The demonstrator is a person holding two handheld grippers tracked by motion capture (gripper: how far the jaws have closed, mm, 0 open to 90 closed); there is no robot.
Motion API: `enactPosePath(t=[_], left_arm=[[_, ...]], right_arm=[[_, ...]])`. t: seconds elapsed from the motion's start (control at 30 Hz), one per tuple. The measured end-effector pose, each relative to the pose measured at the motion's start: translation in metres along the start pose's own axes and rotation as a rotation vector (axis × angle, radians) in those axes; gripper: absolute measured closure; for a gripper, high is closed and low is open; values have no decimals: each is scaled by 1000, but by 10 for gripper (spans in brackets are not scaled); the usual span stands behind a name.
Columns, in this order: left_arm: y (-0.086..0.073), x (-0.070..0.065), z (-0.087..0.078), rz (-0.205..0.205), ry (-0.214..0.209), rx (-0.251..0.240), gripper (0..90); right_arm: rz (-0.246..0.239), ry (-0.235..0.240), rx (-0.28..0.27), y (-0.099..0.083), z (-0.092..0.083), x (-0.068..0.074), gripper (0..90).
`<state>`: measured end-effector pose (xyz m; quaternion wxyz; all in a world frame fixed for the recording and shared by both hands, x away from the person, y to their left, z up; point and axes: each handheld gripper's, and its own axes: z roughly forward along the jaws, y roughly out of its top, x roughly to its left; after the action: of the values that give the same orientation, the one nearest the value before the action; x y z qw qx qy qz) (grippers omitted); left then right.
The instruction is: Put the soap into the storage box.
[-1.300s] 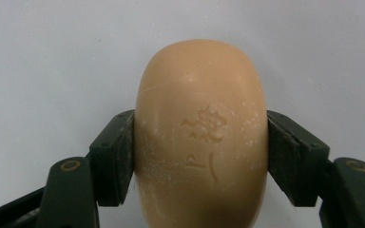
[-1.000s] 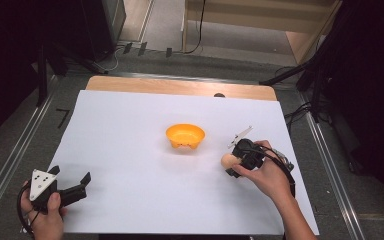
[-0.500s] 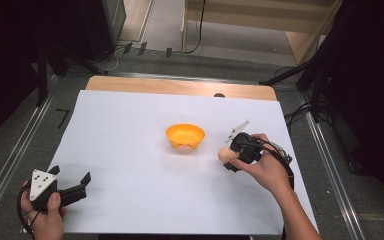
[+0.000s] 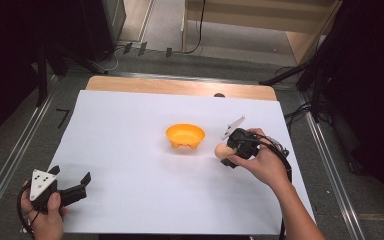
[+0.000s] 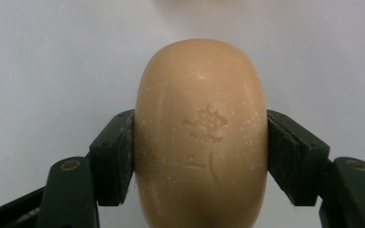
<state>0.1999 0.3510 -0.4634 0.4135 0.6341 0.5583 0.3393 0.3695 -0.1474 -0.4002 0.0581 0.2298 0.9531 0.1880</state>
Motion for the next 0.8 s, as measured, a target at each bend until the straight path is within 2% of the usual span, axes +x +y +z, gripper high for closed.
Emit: enactPosePath(t=[0.23, 0.8], left_arm=[[0, 0, 0, 0, 0, 0, 0], [0, 0, 0, -1, -2, -1, 0]], right_arm=[[-69, 15, -6, 9, -2, -1, 332], [-138, 11, -23, 26, -6, -4, 332]])
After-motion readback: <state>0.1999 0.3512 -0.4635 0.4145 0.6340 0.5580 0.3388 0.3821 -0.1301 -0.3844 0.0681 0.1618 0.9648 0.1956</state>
